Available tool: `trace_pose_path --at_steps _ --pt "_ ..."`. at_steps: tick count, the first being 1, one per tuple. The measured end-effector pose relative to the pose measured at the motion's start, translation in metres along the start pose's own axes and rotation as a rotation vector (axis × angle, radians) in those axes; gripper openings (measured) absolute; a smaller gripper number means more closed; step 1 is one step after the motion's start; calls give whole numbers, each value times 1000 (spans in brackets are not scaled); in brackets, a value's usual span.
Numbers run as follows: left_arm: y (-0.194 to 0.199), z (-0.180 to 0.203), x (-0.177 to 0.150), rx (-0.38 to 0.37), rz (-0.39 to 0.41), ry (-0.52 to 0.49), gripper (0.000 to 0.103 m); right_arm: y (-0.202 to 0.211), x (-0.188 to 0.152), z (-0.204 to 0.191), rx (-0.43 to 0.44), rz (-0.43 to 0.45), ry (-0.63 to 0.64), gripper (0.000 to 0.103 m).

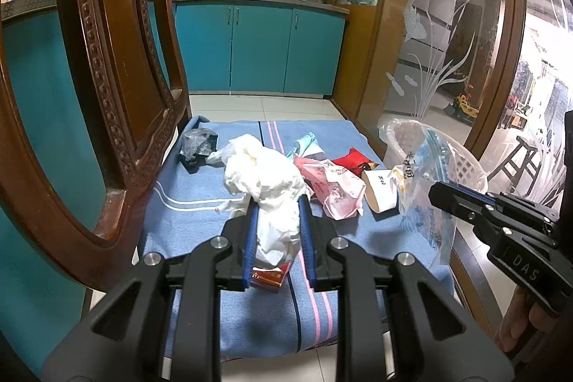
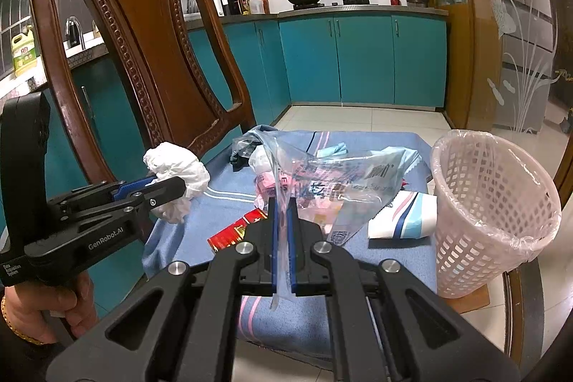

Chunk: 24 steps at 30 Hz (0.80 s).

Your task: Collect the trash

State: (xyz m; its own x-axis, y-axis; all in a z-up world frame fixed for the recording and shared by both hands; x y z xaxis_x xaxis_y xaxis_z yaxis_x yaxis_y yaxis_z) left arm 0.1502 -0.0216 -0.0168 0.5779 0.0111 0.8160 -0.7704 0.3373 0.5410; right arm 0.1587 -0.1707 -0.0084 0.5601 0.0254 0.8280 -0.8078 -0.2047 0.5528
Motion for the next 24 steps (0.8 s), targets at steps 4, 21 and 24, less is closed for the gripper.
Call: trace_pose_path --at_steps 4,21,24 --pt "0 0 0 1 -2 1 22 0 0 0 0 -1 -1 5" --pt "-2 -2 0 2 -2 6 22 26 57 134 -204 254 -172 5" --pt "-4 0 0 3 -3 3 22 1 55 172 -222 210 -231 5"
Point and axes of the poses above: each gripper's, at about its wrist camera, not at the fingertips, and y roughly against the way its jaws point, z to its right, x to its top, the point moved 6 cm from there along -y, roughly the way its jaws point, and after that the axes turned 11 degrees about -x, right-handed, at the moved point
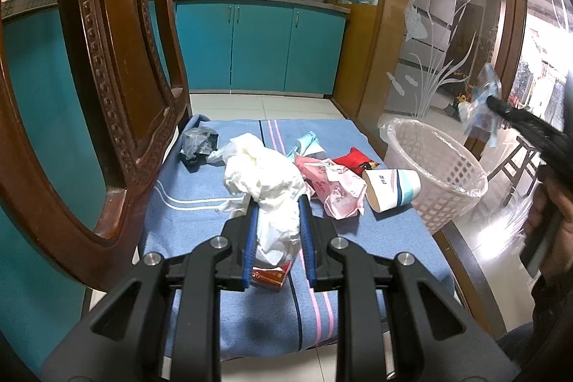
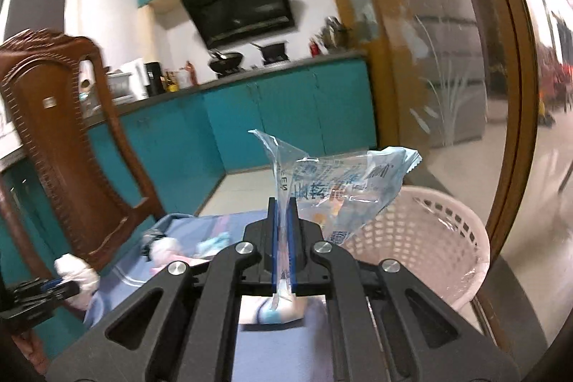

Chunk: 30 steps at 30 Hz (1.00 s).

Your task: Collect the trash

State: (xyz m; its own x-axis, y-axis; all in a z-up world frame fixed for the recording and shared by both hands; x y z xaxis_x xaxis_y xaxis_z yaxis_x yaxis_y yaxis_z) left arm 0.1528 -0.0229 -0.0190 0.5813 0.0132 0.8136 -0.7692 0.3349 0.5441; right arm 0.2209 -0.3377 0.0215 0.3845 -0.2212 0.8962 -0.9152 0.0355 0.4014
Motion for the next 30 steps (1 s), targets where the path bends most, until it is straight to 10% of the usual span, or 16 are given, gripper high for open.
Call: trace_pose_path --at_steps 9,12,16,20,25,30 --pt "-6 2 -1 8 -6 -7 22 -62 -24 42 -91 -127 -62 10" --pt "-7 3 -3 10 -10 -11 22 -69 -31 52 -116 -159 -92 45" --pt "-6 3 -2 10 -8 -16 22 -33 -8 48 -74 -68 -142 54" --pt "-8 5 -4 10 -11 -23 22 27 12 39 -31 100 -180 98" --pt "-18 8 -9 15 -35 -27 22 31 19 35 -52 151 -118 100" --pt "-18 14 -8 13 -30 -39 22 -4 -6 60 -74 -91 -149 100"
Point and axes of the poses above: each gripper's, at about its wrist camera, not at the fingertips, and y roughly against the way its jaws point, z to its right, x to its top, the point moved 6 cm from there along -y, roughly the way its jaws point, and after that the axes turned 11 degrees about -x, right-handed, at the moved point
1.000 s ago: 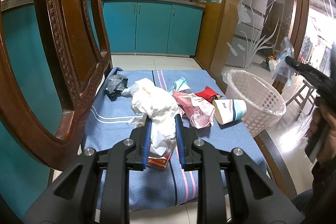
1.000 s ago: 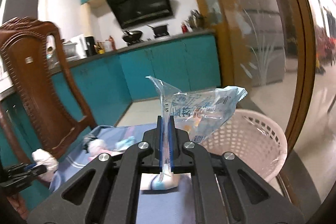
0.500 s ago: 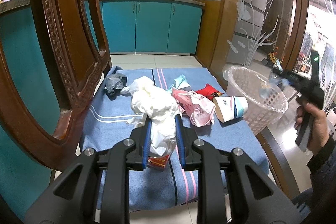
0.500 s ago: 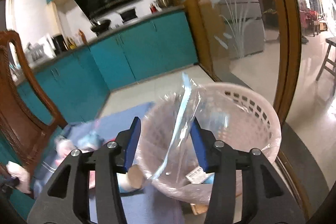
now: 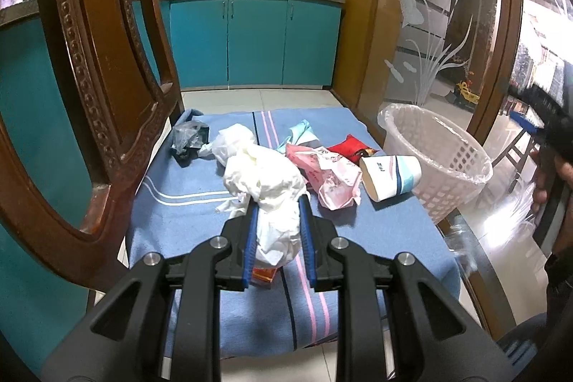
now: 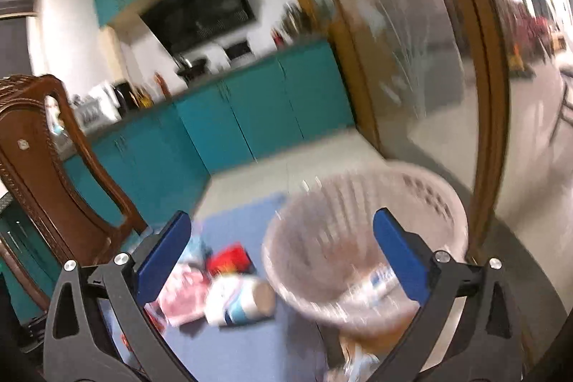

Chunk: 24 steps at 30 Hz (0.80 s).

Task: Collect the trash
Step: 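Carry the white tissue to the wastebasket with the left tool while the right tool lowers toward the fallen bag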

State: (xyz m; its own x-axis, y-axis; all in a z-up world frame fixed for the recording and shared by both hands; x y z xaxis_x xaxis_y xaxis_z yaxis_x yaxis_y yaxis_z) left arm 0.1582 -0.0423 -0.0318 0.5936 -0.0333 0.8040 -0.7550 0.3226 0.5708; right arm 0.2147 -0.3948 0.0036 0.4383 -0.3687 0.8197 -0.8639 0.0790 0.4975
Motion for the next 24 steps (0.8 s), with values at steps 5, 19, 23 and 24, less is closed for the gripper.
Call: trace_pose_path --at_steps 5,19,23,24 --pt "3 4 1 -13 3 -7 23 2 -33 36 -71 -177 -26 100" --pt "11 36 15 -111 43 -46 23 -30 -168 165 -195 -444 82 99" --pt "0 68 33 -162 55 -95 23 -77 -321 213 -186 -709 -206 77" --pt "-3 76 39 -176 55 -107 23 -86 -355 218 -191 -759 -269 77"
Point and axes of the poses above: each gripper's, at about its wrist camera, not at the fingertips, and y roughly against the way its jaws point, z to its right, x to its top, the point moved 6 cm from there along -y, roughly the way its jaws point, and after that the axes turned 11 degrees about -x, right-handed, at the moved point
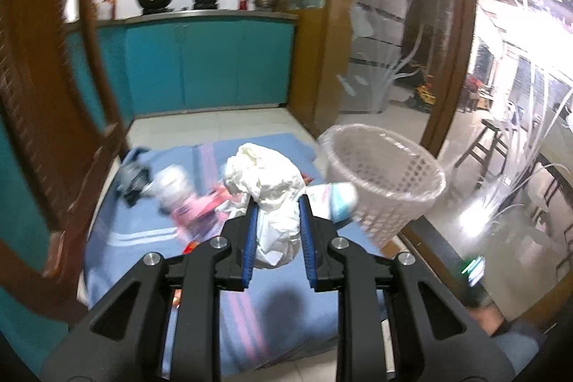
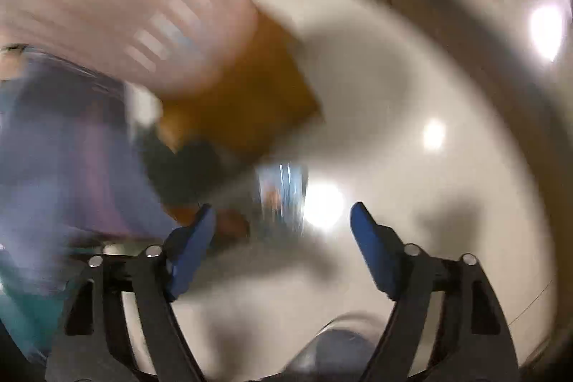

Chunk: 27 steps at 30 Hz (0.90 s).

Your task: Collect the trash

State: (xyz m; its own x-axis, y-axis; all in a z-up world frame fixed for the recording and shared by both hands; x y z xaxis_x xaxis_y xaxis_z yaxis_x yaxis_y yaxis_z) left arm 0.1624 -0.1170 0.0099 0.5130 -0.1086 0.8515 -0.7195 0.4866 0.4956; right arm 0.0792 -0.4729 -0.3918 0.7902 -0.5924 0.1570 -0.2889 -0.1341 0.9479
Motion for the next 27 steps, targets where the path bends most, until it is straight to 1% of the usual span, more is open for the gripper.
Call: trace_pose_path --at_steps 1,2,4,6,9,11,12,13,14,15,16,17,18,19,20,21,22,24,25,27 --pt "-7 10 9 -15 2 -19 23 -35 -20 7 12 -49 -52 77" --pt "-16 24 22 -29 9 -49 23 -51 -29 10 12 -59 -73 77" --pt "-32 47 44 -58 26 -94 23 -90 -49 13 -16 -65 -97 77" --pt "-51 74 66 -95 38 -140 23 -114 -61 6 -53 -73 -57 77" --pt "-85 109 92 -142 47 -199 24 -136 -68 -9 -84 -53 43 77" --pt "-110 124 102 -171 38 -203 26 -153 -68 -15 -109 -65 60 77" --pt "-125 130 106 -177 24 -207 27 -162 -67 -16 -102 -83 54 73" --pt "-141 136 107 -184 0 -212 38 -168 -67 -20 -91 -92 58 70" --pt "-154 140 106 -190 -27 -221 70 -171 -65 -23 -92 -92 74 66" --pt "-173 143 100 -173 -82 -248 84 -174 -64 -28 -92 -89 94 58" --pt "-181 145 96 -142 -94 -264 93 -178 -64 -34 -88 -93 126 52" --pt "-186 143 92 -103 -102 -282 92 -182 -64 -38 -83 -106 146 34" --pt "-188 140 87 -76 -114 -292 92 -185 -62 -41 -83 -109 157 13" --pt "-186 137 83 -72 -120 -288 93 -183 -61 -40 -94 -95 165 7" --pt "-180 132 80 -68 -118 -283 94 -178 -59 -40 -88 -87 158 4" --pt "-166 125 77 -51 -100 -274 96 -176 -57 -37 -70 -81 142 1" --pt "-155 118 74 -43 -87 -267 99 -169 -57 -34 -49 -67 122 0" --pt "-125 98 66 -21 -65 -240 99 -153 -56 -30 -16 -39 99 0" --pt "-109 85 59 -8 -65 -230 99 -149 -58 -28 -6 -30 92 0" --pt "-80 57 44 36 -70 -213 99 -125 -63 -22 21 5 72 0"
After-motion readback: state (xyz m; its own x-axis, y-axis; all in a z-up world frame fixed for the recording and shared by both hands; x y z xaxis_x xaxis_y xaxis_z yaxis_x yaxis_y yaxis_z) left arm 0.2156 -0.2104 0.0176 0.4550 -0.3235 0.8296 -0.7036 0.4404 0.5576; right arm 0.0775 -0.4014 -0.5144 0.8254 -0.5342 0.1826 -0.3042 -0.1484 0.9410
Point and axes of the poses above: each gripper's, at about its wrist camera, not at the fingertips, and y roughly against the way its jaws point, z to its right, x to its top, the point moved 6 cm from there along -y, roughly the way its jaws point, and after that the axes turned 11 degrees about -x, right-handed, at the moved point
